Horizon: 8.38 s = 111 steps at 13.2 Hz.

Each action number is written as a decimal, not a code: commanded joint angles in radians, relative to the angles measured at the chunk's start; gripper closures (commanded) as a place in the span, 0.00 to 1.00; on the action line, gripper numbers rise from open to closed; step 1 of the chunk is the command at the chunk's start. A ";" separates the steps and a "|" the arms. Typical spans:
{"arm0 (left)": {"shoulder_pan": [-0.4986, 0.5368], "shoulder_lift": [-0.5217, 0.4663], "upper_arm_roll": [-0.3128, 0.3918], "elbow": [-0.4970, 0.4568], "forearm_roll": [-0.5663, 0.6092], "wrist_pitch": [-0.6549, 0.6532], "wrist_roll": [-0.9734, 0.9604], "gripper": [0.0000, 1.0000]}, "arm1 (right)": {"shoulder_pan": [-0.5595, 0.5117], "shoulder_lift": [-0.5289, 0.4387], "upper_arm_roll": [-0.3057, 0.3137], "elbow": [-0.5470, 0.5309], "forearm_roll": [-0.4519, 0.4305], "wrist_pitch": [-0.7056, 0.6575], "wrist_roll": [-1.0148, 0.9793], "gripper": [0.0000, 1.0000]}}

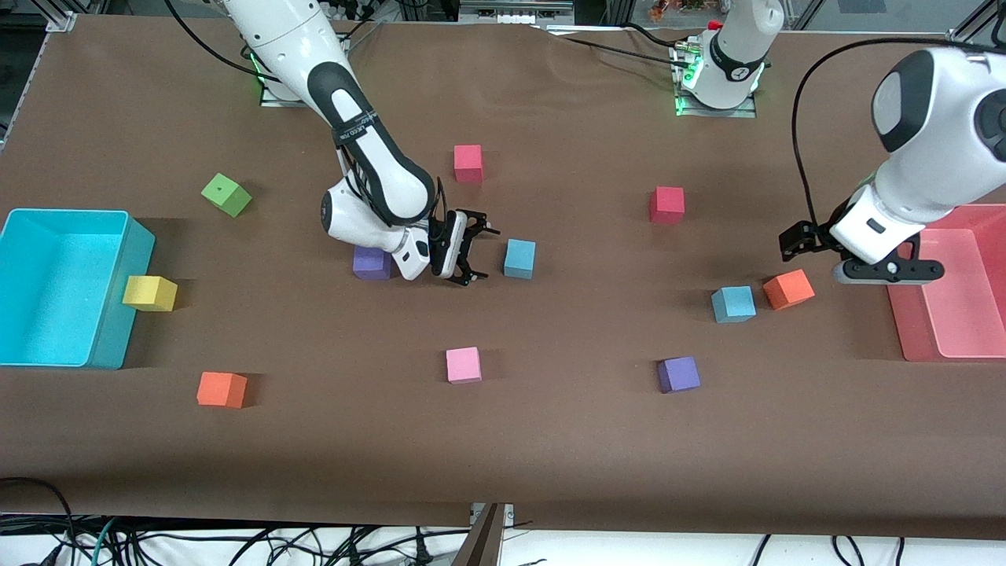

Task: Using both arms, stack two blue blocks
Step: 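Release the cube with the right gripper while the left gripper reaches another cube, then grasp the light blue cube beside the orange block with the left gripper, then lift and carry the held cube over the placed cube with the left gripper, then lower the held cube onto the placed cube with the left gripper, then open the left gripper and lift away while the right gripper withdraws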

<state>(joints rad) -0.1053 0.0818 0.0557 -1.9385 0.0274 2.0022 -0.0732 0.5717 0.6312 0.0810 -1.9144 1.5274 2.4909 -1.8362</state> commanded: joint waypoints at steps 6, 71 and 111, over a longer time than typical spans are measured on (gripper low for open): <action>-0.007 0.096 -0.004 -0.100 0.009 0.219 -0.069 0.00 | -0.012 -0.015 0.008 -0.023 0.030 -0.012 -0.040 0.00; -0.565 0.487 -0.172 0.262 -0.123 0.270 -0.836 1.00 | 0.005 -0.008 0.013 -0.021 0.073 -0.010 -0.064 0.00; -0.438 0.305 -0.172 0.254 -0.078 0.163 -0.826 0.00 | -0.004 -0.059 0.003 -0.092 0.074 -0.030 -0.095 0.00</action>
<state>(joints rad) -0.5830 0.4587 -0.0951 -1.6678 -0.0557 2.2359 -0.8968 0.5767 0.6301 0.0863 -1.9509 1.5774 2.4813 -1.9053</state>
